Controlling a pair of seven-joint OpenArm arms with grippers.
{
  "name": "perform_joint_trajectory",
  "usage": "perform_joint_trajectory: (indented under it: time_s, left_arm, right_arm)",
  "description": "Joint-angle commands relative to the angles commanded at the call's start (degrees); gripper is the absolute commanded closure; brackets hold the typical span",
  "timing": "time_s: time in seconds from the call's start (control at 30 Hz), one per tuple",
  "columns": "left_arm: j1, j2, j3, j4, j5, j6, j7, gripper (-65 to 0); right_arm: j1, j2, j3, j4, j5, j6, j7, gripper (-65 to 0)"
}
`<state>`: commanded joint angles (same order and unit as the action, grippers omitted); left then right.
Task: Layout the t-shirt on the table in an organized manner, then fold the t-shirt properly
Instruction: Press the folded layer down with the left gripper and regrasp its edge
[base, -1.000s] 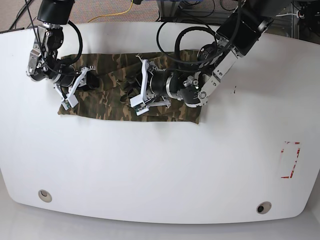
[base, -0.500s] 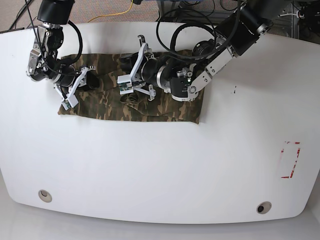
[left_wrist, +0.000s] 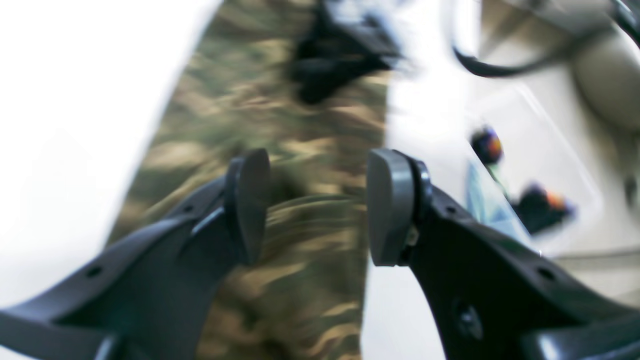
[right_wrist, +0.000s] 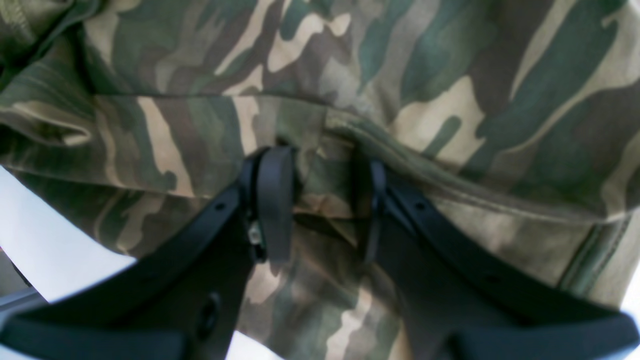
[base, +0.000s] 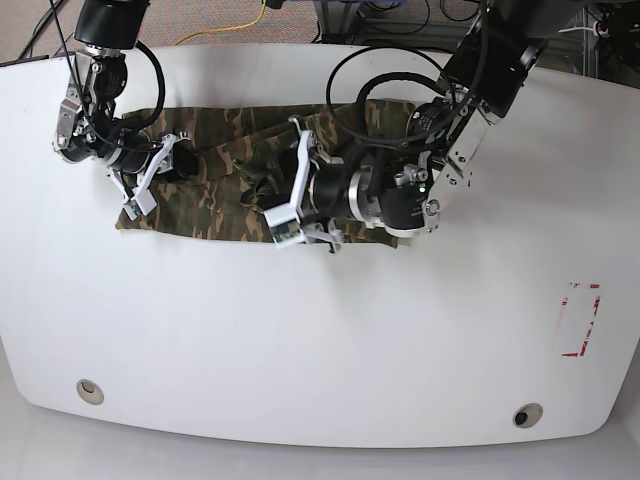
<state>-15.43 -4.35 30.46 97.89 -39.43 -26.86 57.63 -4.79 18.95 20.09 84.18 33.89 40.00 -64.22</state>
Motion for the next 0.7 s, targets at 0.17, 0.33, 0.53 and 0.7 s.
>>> perform_joint_trajectory:
  time_s: [0.17,0.33,0.53,0.7]
  left_arm:
    - [0.2,-0.2,-1.5,-5.9,2.1,3.3,-4.3,-29.7]
    - [0.2,0.2,-1.1,-9.1,1.9,3.2,-4.4,-29.7]
    - [0.2,0.2,4.6,-9.2,1.4,3.1,-4.2,-29.9]
    - [-1.9,0.1,12.6,-9.8,-3.3,1.0,-4.1,-29.9]
  right_arm:
    - [0.0,0.0,0.0,0.0,0.0,0.0,0.0,-18.7]
    - [0.0,0.0,0.0,0.0,0.0,0.0,0.0,-18.7]
    - [0.0,0.0,0.0,0.0,0.0,0.0,0.0,-18.7]
    - [0.0,0.0,0.0,0.0,0.0,0.0,0.0,-18.7]
